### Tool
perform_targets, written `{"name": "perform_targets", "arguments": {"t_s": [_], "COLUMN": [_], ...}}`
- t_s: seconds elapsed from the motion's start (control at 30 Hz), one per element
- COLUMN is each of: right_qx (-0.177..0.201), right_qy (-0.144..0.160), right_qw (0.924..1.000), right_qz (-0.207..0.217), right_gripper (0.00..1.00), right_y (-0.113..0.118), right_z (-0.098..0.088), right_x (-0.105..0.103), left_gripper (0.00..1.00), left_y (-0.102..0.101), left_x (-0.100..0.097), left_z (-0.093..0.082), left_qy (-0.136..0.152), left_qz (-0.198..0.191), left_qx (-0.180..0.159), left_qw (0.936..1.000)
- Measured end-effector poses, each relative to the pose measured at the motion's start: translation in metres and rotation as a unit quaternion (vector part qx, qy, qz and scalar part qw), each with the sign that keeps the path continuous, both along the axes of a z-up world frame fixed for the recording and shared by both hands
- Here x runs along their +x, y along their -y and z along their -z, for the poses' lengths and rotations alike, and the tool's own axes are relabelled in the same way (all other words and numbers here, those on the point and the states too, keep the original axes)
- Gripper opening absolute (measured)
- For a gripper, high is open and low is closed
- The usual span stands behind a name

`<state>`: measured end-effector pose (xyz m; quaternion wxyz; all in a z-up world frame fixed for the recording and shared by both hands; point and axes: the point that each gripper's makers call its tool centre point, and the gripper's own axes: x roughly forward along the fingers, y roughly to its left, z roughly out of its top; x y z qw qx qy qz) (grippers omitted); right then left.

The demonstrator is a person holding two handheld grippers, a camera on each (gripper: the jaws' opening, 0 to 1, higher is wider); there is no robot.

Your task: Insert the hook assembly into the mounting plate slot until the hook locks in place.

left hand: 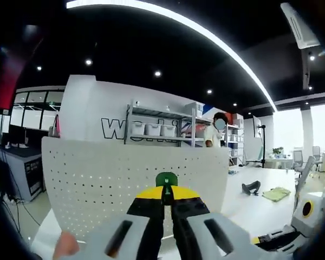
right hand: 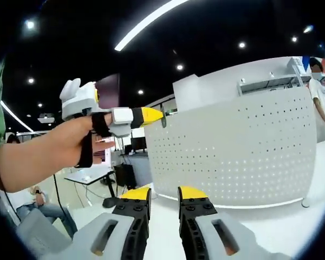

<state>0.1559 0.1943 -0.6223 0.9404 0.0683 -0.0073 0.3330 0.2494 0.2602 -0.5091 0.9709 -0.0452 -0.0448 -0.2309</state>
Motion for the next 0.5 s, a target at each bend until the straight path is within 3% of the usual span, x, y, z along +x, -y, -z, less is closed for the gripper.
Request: {"name": "perform_targets", "arguments": {"t_s": [0.5], "right_qx": [-0.001], "right_qy": [-0.013], "right_qw": [0.9998], "right_qz": [-0.012], "right_gripper": [0.18], "right_y": [-0.001], "right_z": [0.009], "right_x": [-0.001], "left_gripper": [0.03], "left_y": [-0.017], "left_x": [0.040], "left_z": [-0.028], "left_qy": [0.034], "left_qz": [-0.063], "left_qx": [0.011], "left_qw": [0.9974]}}
